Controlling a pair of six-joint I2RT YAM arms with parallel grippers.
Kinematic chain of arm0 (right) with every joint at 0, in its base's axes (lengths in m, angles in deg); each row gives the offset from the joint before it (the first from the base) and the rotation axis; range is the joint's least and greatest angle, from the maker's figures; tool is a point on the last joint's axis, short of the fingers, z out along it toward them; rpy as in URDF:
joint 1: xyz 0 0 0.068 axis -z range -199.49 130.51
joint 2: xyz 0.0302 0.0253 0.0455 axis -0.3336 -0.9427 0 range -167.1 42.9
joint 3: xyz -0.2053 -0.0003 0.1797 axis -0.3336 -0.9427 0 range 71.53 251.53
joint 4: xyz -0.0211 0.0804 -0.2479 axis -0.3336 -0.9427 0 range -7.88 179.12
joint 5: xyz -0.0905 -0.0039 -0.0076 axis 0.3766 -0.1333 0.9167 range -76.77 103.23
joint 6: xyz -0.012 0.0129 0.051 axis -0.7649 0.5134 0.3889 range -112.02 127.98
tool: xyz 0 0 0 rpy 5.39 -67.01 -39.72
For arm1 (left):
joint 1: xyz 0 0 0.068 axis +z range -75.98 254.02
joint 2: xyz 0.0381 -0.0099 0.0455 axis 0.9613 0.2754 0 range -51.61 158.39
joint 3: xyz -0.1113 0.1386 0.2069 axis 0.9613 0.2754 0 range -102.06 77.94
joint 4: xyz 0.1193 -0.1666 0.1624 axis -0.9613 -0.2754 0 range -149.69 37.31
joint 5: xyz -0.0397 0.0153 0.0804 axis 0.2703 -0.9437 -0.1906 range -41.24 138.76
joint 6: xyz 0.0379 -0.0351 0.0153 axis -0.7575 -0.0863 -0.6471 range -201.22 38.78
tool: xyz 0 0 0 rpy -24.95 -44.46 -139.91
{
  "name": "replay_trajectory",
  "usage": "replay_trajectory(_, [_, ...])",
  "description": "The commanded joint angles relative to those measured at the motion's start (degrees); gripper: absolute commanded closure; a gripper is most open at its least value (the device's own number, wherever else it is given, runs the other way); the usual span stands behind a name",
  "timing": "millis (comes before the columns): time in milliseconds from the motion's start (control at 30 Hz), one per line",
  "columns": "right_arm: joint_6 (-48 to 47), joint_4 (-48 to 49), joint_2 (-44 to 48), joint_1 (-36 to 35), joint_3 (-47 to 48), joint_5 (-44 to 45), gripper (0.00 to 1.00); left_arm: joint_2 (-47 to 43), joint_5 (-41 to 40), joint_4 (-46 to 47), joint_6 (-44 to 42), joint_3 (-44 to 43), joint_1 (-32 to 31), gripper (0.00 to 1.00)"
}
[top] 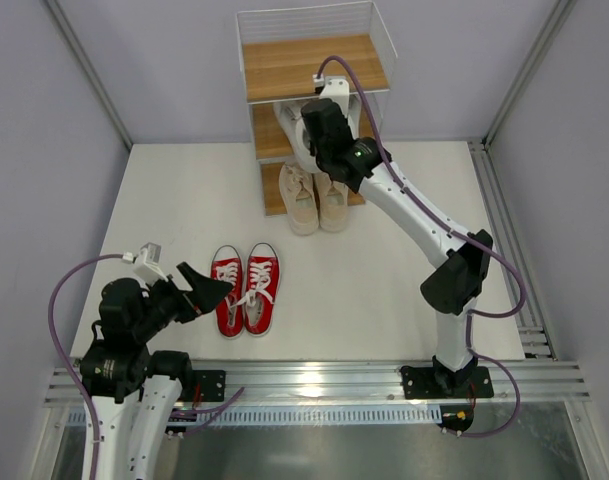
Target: Place and organize the shoes onto the shoe shelf
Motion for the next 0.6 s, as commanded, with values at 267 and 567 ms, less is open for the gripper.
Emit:
replay_trajectory(267, [-0.90,14.55,1.99,-0.14,5.44,0.67,0.96,0.00,-0.09,-0.27,-0.87,-2.74,0.12,0.00])
replay_trajectory(567, [-0.28,15.43,1.03,0.83,4.48,-1.44,0.89,0.26,-0.09,-1.06,-1.13,-3.53,0.03,0.00])
